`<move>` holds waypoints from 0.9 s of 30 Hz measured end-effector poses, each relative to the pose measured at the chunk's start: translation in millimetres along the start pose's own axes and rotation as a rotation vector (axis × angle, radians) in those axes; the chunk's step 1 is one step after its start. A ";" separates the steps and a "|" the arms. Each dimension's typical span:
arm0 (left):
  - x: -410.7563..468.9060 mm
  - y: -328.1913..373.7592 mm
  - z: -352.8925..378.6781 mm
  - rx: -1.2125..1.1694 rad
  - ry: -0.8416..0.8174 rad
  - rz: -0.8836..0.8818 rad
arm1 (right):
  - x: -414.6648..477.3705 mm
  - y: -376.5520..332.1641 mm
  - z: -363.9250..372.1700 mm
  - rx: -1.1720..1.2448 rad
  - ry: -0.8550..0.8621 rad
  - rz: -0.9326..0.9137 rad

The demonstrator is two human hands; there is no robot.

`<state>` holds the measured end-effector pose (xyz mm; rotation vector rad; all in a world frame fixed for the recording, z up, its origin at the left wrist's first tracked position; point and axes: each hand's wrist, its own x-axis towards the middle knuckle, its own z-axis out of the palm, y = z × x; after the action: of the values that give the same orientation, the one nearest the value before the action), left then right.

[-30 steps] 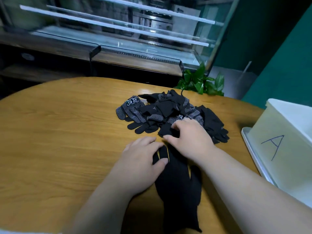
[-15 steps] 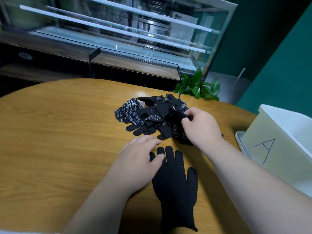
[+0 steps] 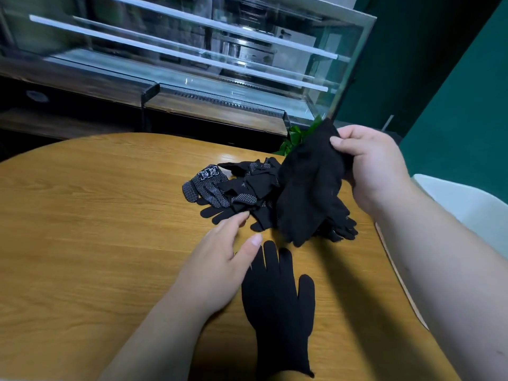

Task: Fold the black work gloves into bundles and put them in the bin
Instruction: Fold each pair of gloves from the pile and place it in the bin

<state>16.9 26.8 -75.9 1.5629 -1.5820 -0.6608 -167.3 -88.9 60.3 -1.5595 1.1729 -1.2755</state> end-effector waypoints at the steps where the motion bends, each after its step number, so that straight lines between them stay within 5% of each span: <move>1: -0.1 -0.3 0.1 -0.046 0.019 -0.011 | -2.3 -5.0 1.8 0.080 -0.052 0.039; 6: -0.6 -2.5 -0.5 -0.174 0.047 0.001 | -12.3 -14.4 8.8 0.270 -0.308 0.159; 13: -0.8 0.5 -0.7 -0.320 0.018 -0.020 | -11.9 -10.3 7.0 0.279 -0.370 0.163; 27: 7.0 -7.5 0.1 -0.305 0.131 -0.193 | -2.0 0.0 9.5 0.001 -0.083 0.156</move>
<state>21.7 19.2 -80.9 1.5057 -1.1819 -0.8441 -158.1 -86.8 58.0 -1.4753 1.2159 -1.0993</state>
